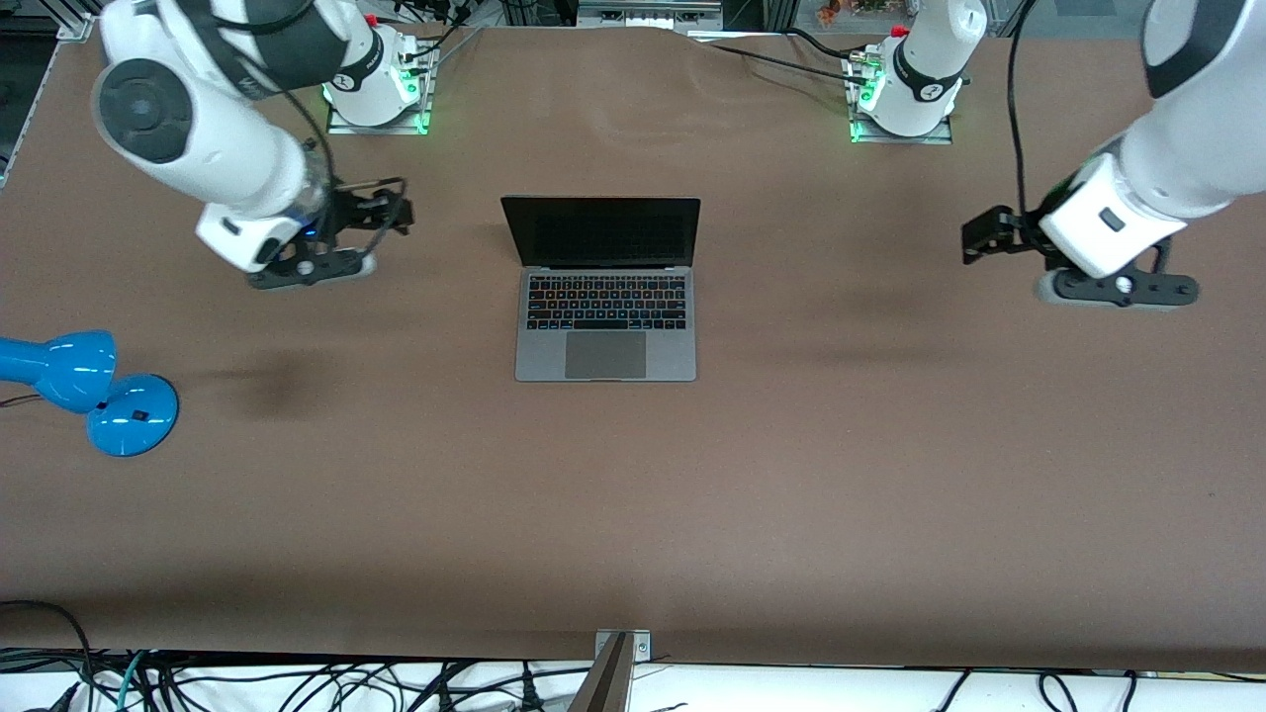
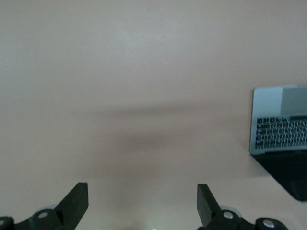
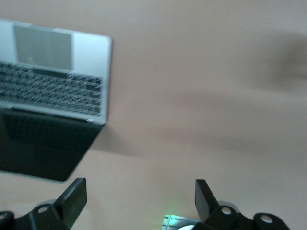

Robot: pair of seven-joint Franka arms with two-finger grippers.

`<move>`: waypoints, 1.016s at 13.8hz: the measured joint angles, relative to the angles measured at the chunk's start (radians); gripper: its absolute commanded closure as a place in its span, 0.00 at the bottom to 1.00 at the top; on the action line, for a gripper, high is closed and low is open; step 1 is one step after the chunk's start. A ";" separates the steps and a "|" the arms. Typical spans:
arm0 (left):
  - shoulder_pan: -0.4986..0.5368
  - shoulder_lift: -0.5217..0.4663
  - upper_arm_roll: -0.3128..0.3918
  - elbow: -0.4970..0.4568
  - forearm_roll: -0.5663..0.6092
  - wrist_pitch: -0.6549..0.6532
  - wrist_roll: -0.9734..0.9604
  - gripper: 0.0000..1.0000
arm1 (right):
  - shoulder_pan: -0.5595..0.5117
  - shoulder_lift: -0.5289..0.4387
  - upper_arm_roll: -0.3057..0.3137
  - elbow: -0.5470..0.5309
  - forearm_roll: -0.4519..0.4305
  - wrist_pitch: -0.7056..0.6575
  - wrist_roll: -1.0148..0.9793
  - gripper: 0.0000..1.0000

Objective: Close laptop with both arms from behind
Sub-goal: 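Move both grippers toward the back of the open laptop screen, then lower both grippers behind the laptop screen edge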

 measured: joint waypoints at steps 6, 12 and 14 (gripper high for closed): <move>-0.006 0.024 -0.127 -0.020 -0.045 0.000 -0.077 0.00 | 0.000 0.013 0.082 -0.005 0.143 0.001 0.006 0.00; -0.007 0.061 -0.282 -0.118 -0.079 0.059 -0.330 0.00 | 0.016 0.046 0.160 -0.021 0.244 0.014 0.124 0.52; -0.008 0.062 -0.350 -0.166 -0.084 0.103 -0.448 0.00 | 0.034 0.054 0.166 -0.034 0.260 0.014 0.182 0.72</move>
